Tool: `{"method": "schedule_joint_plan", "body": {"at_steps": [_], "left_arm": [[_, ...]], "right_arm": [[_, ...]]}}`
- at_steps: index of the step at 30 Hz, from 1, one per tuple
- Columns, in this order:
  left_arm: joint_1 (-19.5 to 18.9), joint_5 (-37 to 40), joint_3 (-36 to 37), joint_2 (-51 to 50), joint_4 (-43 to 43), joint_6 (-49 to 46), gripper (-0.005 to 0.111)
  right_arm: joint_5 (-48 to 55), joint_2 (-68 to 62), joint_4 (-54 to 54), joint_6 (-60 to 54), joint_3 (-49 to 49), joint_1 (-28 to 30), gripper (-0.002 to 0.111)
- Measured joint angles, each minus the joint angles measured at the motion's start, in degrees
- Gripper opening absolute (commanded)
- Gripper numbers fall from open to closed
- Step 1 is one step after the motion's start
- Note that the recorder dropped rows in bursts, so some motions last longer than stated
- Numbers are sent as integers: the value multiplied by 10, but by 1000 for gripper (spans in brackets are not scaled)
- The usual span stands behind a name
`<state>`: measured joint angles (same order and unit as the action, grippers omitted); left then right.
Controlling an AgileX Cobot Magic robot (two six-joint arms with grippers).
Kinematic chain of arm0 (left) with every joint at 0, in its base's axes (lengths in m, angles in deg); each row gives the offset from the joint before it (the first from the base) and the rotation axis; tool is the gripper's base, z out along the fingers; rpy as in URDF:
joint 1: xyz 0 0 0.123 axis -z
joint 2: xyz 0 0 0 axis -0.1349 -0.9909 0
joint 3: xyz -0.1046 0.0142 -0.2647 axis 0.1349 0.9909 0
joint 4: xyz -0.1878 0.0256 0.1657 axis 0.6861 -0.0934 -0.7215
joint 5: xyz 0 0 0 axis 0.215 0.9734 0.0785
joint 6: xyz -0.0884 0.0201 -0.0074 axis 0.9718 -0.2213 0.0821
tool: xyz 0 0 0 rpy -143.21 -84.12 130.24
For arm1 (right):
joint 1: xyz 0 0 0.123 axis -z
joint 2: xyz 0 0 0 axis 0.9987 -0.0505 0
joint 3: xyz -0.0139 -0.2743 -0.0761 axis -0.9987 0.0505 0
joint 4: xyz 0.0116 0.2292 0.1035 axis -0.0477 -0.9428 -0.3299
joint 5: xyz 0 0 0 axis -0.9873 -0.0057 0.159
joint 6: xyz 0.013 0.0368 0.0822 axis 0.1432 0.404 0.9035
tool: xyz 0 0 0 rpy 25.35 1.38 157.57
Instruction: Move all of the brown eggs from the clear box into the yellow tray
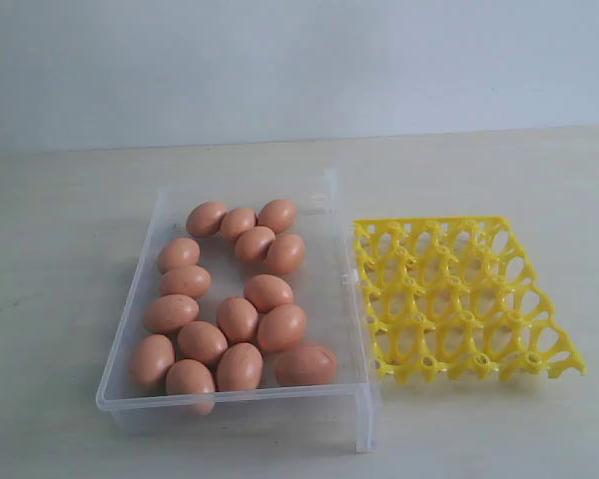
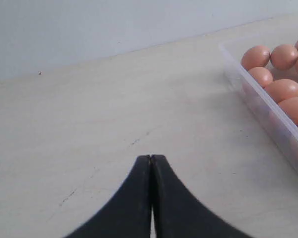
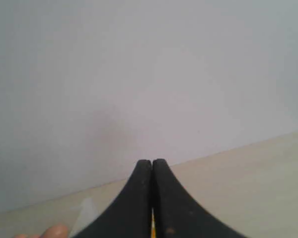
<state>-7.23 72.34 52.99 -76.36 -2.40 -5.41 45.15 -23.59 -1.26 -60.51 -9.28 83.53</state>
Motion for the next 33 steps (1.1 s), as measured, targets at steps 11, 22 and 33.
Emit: {"method": "schedule_joint_plan", "body": {"at_steps": [11,22,33], "left_arm": [[0,0,0,0,0,0,0],[0,0,0,0,0,0,0],[0,0,0,0,0,0,0]], "right_arm": [[82,-70,-41,14,-91,0,0],[291,-548,46,5,-510,-101,0],[467,-954,67,-433,-850,-302,0]]}}
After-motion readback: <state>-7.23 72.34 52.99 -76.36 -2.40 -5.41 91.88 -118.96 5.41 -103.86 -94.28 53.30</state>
